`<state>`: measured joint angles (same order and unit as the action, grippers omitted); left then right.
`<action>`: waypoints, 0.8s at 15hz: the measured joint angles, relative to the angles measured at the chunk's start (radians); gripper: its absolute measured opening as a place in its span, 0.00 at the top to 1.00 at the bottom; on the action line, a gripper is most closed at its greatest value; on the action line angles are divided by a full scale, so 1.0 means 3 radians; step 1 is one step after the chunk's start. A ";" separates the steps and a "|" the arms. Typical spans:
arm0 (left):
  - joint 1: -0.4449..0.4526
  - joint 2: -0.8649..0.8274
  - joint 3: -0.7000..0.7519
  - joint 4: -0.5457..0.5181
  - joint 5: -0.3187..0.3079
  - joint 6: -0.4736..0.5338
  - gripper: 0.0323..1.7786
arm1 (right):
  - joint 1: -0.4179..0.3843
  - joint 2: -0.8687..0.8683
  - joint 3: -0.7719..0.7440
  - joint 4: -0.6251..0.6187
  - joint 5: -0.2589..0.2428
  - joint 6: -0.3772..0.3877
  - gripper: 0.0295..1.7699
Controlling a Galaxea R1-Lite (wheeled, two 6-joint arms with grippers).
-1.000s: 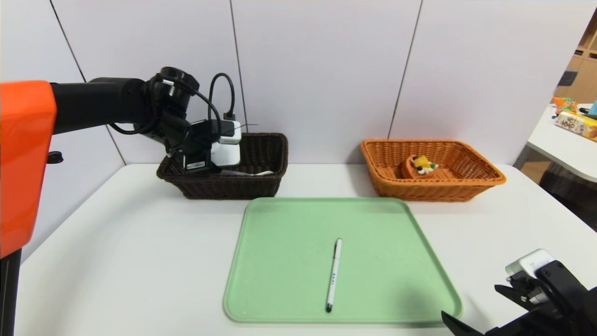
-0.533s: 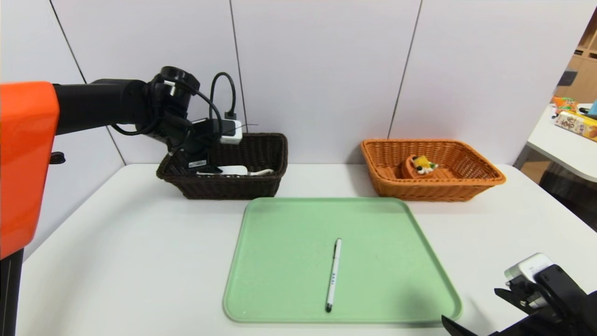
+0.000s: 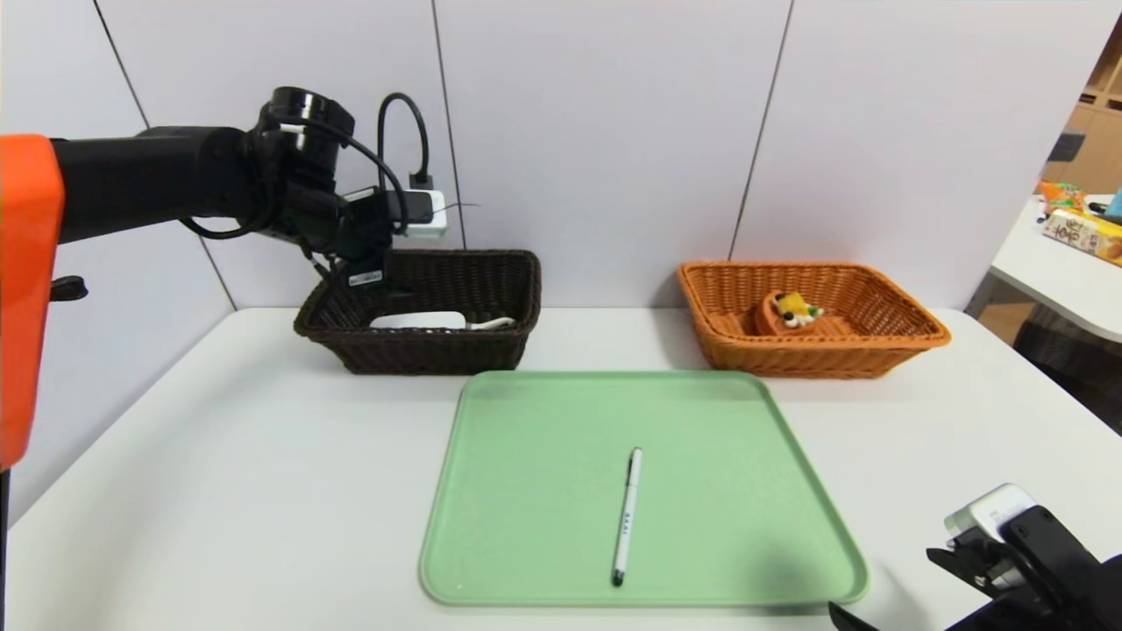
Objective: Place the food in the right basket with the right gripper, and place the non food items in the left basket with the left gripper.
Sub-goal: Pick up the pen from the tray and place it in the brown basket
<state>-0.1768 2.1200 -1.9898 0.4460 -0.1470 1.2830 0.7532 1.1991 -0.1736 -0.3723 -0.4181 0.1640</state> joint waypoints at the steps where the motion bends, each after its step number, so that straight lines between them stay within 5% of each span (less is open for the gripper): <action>1: 0.0008 -0.0035 0.0000 0.0000 0.0001 -0.0003 0.09 | 0.0001 0.0000 0.0001 0.0001 0.0000 0.0000 0.04; 9: 0.0032 -0.0630 0.0011 0.0070 -0.0021 -0.0104 0.06 | 0.0007 -0.0008 0.0048 -0.0001 0.0001 0.0000 0.04; 12: -0.0091 -0.0930 0.0018 0.0074 -0.0061 -0.0445 0.06 | 0.0006 -0.0018 0.0045 -0.0004 -0.0004 -0.0002 0.04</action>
<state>-0.2043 1.8411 -1.9845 0.4681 -0.1653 1.1496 0.7551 1.1936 -0.1600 -0.3736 -0.4194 0.1634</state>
